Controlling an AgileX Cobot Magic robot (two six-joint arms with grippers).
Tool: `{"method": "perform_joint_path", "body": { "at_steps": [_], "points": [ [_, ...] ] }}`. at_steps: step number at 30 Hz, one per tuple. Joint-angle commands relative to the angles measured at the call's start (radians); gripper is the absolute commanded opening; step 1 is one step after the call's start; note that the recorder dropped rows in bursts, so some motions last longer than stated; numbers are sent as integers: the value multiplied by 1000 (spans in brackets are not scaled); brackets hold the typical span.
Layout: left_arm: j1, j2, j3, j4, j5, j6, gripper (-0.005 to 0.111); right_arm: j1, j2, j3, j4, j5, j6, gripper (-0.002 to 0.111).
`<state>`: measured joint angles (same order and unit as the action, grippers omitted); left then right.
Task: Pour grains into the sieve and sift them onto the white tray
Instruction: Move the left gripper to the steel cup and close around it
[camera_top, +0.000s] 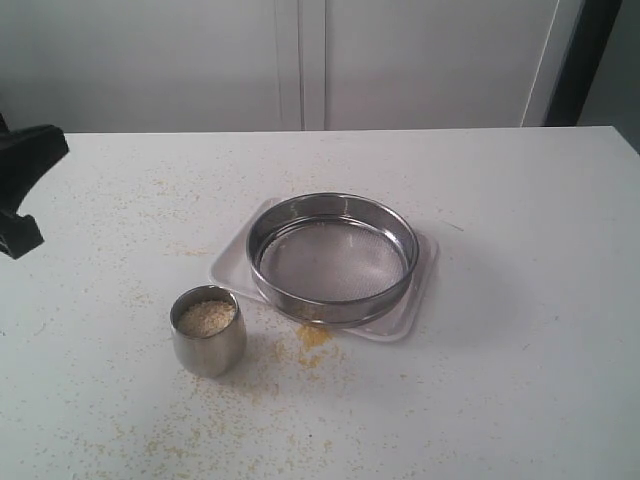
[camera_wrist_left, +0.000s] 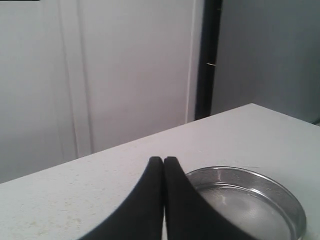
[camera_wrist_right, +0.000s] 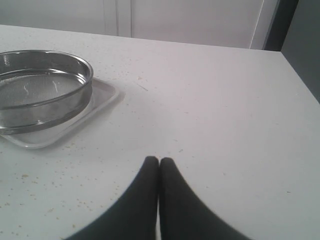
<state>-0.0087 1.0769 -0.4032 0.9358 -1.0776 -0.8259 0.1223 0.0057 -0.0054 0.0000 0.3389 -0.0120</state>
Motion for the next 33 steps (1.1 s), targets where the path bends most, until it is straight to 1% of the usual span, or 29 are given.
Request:
{"method": "perform_joint_path", "body": {
  "at_steps": [1,6,9,11,13,15,16,18,20,21,22,23,24,25,28,33],
  "points": [
    [-4,51,-7,75,-90,-12,0,5,-6,5,0,-4,4,0],
    [-12,94,-11,75,-82,-6,0,5,-6,5,0,-4,4,0],
    [-74,116,-36,73,13,-4,0,5,-6,5,0,-4,4,0],
    [-139,133,-66,71,95,13,0,5,-6,5,0,-4,4,0],
    [-189,155,-94,55,149,17,0,5,-6,5,0,-4,4,0],
    [-225,180,-111,32,160,19,0,5,-6,5,0,-4,4,0],
    [-237,193,-120,26,151,30,2,5,-6,5,0,-4,4,0],
    [-252,218,-128,18,113,63,11,5,-6,5,0,-4,4,0],
    [-262,243,-130,7,78,65,26,5,-6,5,0,-4,4,0],
    [-262,263,-132,7,65,65,44,5,-6,5,0,-4,4,0],
    [-262,275,-132,-5,62,65,56,5,-6,5,0,-4,4,0],
    [-262,300,-132,-28,64,65,79,5,-6,5,0,-4,4,0],
    [-262,314,-132,-38,64,65,91,5,-6,5,0,-4,4,0],
    [-262,337,-132,-39,57,56,105,5,-6,5,0,-4,4,0],
    [-262,382,-132,-26,51,36,105,5,-6,5,0,-4,4,0],
    [-262,489,-132,0,-63,88,105,5,-6,5,0,-4,4,0]
  ]
}}
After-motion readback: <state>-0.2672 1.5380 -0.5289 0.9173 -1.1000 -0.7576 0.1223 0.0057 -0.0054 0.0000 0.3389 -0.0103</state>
